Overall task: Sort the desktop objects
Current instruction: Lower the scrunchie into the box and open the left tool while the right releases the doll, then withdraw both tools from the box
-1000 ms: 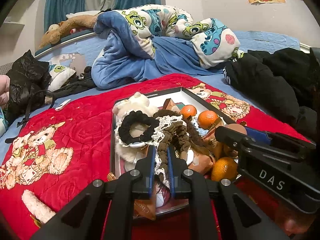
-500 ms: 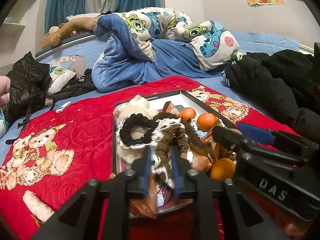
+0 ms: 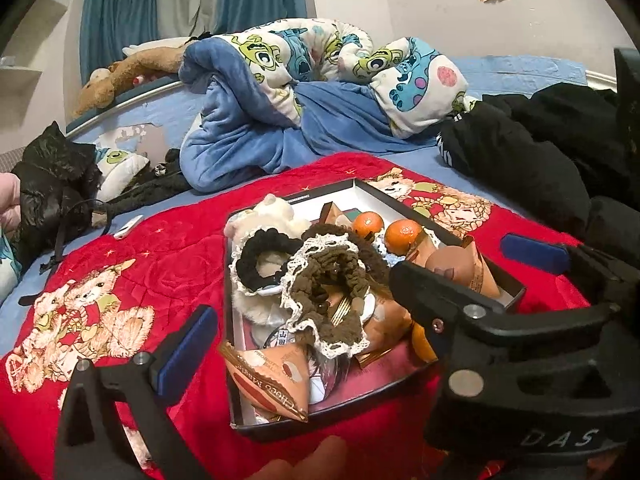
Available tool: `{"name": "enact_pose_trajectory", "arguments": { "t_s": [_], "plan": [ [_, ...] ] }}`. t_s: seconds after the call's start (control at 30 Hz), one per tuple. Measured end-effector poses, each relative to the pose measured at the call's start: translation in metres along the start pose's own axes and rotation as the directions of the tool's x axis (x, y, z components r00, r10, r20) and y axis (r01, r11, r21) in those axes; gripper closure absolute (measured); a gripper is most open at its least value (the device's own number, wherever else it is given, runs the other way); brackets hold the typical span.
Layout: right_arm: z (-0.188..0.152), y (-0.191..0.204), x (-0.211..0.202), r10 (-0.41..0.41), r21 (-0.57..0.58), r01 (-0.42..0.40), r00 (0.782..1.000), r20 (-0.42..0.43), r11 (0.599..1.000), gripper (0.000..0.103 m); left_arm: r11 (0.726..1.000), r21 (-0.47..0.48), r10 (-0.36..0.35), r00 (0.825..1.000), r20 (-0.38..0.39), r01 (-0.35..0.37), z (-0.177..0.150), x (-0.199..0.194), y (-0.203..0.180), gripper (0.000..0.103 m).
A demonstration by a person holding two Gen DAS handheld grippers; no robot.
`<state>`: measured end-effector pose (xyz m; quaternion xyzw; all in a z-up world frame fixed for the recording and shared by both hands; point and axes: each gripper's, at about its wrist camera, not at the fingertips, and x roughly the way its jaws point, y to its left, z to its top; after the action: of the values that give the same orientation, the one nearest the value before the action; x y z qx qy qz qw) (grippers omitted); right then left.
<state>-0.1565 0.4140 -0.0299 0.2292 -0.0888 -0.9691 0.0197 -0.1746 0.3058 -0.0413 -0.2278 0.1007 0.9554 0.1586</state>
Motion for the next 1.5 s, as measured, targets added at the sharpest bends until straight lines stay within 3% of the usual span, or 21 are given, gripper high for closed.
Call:
{"name": "enact_pose_trajectory", "arguments": {
  "t_s": [0.43,0.63,0.83,1.07,1.3,1.4,1.5],
  "plan": [
    [0.004,0.013,-0.022,-0.004,0.001,0.004,0.999,0.040,1.000,0.000,0.999,-0.023,0.024,0.999,0.037,-0.023,-0.004,-0.030,0.010,0.000],
    [0.004,0.039,-0.054,0.064,-0.062,-0.059,0.995,0.076,0.996,0.000,0.992,-0.128,-0.014,0.999,0.029,0.017,-0.019,-0.072,0.047,0.000],
    [-0.014,0.082,-0.098,0.041,-0.161,-0.024,0.993,0.108,0.987,0.000,0.984,-0.153,0.098,0.995,0.037,-0.091,-0.054,-0.124,0.094,0.000],
    [-0.050,0.126,-0.113,0.044,-0.127,-0.035,0.997,0.067,0.991,0.000,0.967,-0.176,0.192,0.981,0.026,-0.184,-0.096,-0.173,0.158,0.000],
    [-0.076,0.160,-0.098,-0.014,-0.152,0.021,0.999,0.050,0.988,0.000,0.967,-0.198,0.168,0.986,0.010,-0.163,-0.126,-0.173,0.173,0.000],
    [-0.087,0.159,-0.084,-0.028,-0.124,0.030,1.000,0.014,0.992,0.000,0.959,-0.183,0.217,0.976,-0.020,-0.217,-0.132,-0.165,0.169,0.000],
    [-0.091,0.156,-0.078,-0.055,-0.109,0.054,0.998,-0.010,0.993,0.000,0.960,-0.183,0.208,0.977,-0.040,-0.212,-0.133,-0.155,0.167,0.000]
  ]
}}
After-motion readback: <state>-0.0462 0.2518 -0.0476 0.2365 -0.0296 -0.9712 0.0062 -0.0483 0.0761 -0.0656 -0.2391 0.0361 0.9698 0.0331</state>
